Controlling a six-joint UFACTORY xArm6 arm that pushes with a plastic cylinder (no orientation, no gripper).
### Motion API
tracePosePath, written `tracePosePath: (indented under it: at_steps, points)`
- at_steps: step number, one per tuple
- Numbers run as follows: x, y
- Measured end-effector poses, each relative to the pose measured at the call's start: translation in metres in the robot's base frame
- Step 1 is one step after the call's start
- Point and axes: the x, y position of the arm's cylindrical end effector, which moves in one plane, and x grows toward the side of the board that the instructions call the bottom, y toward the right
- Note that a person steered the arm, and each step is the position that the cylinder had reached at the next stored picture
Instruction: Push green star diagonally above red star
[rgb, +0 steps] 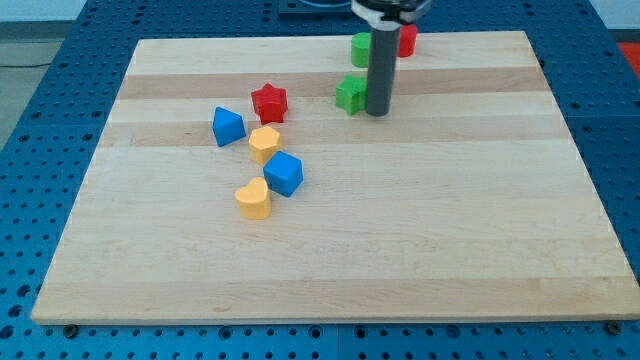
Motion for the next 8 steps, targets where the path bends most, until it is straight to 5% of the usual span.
tracePosePath:
  at_steps: [2,4,8]
  points:
    - [-0.032,-0.03]
    - [-0.044,0.011]
    - [-0.063,-0.037]
